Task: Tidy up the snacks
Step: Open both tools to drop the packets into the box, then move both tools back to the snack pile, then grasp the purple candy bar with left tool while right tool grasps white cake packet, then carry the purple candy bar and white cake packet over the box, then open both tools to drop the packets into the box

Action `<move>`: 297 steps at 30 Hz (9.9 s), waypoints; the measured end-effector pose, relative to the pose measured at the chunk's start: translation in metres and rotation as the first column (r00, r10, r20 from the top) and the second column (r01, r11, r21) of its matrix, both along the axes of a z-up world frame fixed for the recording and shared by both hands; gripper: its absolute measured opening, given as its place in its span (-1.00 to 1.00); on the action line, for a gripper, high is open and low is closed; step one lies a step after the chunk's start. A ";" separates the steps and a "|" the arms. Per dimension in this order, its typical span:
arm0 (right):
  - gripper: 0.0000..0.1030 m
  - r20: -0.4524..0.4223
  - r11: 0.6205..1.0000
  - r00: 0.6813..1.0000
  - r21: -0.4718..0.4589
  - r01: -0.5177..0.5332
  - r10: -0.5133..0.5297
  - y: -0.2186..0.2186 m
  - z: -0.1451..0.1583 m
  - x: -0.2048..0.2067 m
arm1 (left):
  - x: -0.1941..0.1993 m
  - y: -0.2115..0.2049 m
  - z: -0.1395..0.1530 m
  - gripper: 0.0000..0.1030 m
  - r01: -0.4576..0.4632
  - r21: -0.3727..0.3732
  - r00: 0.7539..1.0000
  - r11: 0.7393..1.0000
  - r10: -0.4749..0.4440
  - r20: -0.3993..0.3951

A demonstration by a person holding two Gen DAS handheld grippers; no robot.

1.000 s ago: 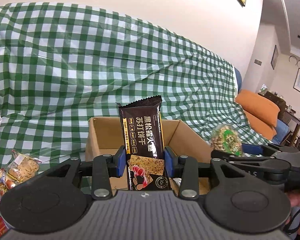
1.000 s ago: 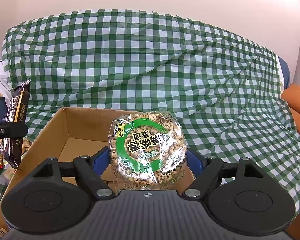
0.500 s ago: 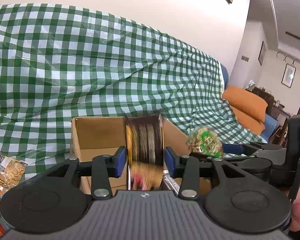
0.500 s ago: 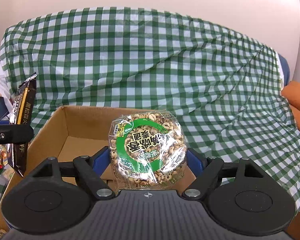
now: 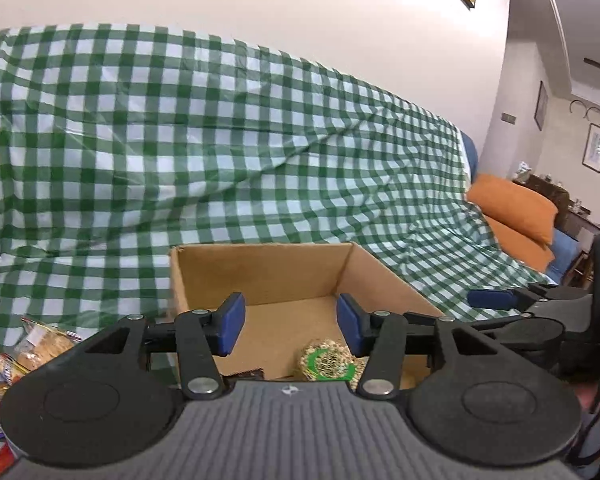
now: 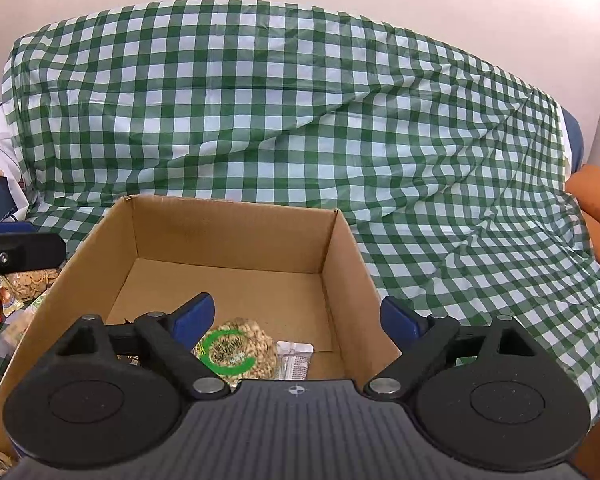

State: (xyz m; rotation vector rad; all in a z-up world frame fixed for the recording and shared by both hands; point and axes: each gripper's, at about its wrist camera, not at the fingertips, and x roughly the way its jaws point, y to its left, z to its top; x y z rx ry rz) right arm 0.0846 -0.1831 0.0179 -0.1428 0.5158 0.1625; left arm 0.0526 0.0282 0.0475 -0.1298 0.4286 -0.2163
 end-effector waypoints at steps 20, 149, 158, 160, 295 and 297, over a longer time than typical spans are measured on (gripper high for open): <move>0.15 0.010 0.998 1.000 0.050 -0.026 0.026 0.010 0.002 -0.003 | 0.000 0.036 0.002 -0.37 -0.116 -0.013 0.991 0.993 0.115 -0.070; -0.22 -0.449 0.898 0.787 0.087 -0.432 0.423 0.215 -0.079 -0.090 | -0.016 0.224 -0.075 -0.64 -0.479 0.058 0.633 0.876 0.390 -0.669; 0.17 -0.429 0.880 0.789 0.033 -0.474 0.441 0.221 -0.095 -0.087 | -0.003 0.215 -0.085 -0.63 -0.419 0.081 0.620 0.904 0.350 -0.702; 0.17 -0.432 0.879 0.789 0.020 -0.476 0.437 0.224 -0.099 -0.084 | -0.001 0.212 -0.088 -0.63 -0.407 0.091 0.610 0.909 0.345 -0.713; -0.26 0.007 0.993 1.000 0.121 -0.011 0.010 -0.032 -0.003 -0.005 | 0.005 -0.012 -0.003 -0.66 0.052 0.012 0.999 0.999 -0.052 0.007; -0.26 0.008 0.993 1.000 0.120 -0.013 0.012 -0.031 -0.003 -0.005 | 0.005 -0.013 -0.003 -0.66 0.054 0.011 0.999 0.998 -0.054 0.007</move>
